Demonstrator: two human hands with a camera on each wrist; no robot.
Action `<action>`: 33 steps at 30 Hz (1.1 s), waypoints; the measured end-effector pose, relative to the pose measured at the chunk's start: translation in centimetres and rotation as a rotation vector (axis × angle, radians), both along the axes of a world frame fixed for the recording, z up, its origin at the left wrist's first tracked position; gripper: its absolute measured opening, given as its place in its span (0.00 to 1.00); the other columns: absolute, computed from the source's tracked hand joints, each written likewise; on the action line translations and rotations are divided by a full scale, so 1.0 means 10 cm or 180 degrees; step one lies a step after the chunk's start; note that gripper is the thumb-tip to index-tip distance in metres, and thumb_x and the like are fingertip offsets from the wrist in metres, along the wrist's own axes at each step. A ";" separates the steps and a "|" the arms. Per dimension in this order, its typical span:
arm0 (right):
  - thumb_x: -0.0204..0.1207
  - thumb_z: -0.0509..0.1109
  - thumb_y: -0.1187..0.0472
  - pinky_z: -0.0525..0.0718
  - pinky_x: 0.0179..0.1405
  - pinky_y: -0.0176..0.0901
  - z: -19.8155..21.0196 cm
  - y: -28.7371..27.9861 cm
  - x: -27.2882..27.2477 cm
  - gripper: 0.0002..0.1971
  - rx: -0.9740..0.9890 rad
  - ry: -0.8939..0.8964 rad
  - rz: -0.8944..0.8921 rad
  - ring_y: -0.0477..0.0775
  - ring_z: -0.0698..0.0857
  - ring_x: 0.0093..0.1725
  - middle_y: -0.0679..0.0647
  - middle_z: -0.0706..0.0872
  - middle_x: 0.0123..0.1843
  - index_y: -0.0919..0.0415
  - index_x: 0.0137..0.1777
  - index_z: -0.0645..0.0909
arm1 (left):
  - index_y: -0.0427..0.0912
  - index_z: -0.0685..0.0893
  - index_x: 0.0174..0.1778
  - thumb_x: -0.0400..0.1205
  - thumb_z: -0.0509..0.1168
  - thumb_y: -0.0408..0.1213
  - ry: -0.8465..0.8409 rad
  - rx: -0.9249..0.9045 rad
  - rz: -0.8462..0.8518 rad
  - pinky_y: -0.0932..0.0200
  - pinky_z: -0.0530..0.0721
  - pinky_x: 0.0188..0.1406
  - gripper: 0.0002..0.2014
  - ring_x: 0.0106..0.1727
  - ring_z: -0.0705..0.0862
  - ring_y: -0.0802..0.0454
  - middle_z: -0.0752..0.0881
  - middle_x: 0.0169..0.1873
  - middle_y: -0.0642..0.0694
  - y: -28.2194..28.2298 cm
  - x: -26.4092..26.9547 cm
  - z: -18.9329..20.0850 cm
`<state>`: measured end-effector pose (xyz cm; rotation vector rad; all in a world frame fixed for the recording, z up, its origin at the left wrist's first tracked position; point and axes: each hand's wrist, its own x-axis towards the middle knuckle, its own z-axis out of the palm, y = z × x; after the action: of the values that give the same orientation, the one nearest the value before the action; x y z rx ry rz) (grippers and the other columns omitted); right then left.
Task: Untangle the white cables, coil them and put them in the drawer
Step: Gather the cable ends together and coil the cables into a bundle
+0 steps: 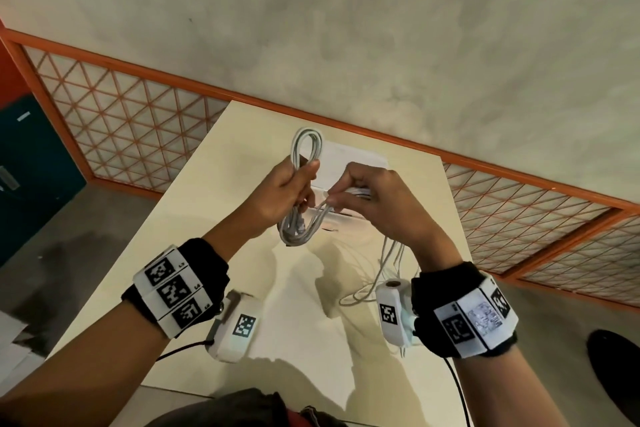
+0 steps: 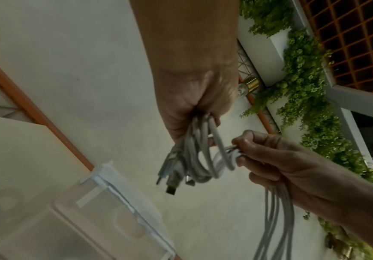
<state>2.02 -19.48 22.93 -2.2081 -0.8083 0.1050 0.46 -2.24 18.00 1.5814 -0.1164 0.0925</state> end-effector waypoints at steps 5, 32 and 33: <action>0.73 0.74 0.54 0.80 0.43 0.51 0.08 0.08 -0.08 0.09 -0.0534 -0.0597 0.0038 0.49 0.84 0.40 0.40 0.86 0.36 0.55 0.42 0.77 | 0.37 0.77 0.42 0.87 0.53 0.45 0.0084 0.0037 -0.0002 0.58 0.87 0.44 0.16 0.38 0.88 0.55 0.83 0.32 0.45 -0.01 -0.03 0.05; 0.84 0.58 0.50 0.67 0.27 0.30 -0.02 0.00 -0.12 0.25 -0.0205 0.0068 -0.0409 0.43 0.70 0.22 0.45 0.72 0.18 0.62 0.28 0.79 | 0.37 0.72 0.34 0.77 0.42 0.67 0.0874 0.0106 -0.1053 0.61 0.74 0.22 0.33 0.19 0.66 0.52 0.69 0.19 0.47 -0.13 -0.27 -0.05; 0.84 0.60 0.54 0.67 0.26 0.31 0.00 0.02 -0.11 0.22 -0.0115 -0.0064 -0.0433 0.43 0.70 0.21 0.45 0.72 0.17 0.62 0.29 0.78 | 0.36 0.73 0.35 0.73 0.36 0.70 0.1013 0.0040 -0.1105 0.60 0.74 0.23 0.38 0.20 0.66 0.52 0.69 0.19 0.46 -0.15 -0.27 -0.04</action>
<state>0.87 -19.30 22.89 -2.2946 -0.6696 0.0309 -2.25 -3.72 17.57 1.5470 -0.1401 -0.4300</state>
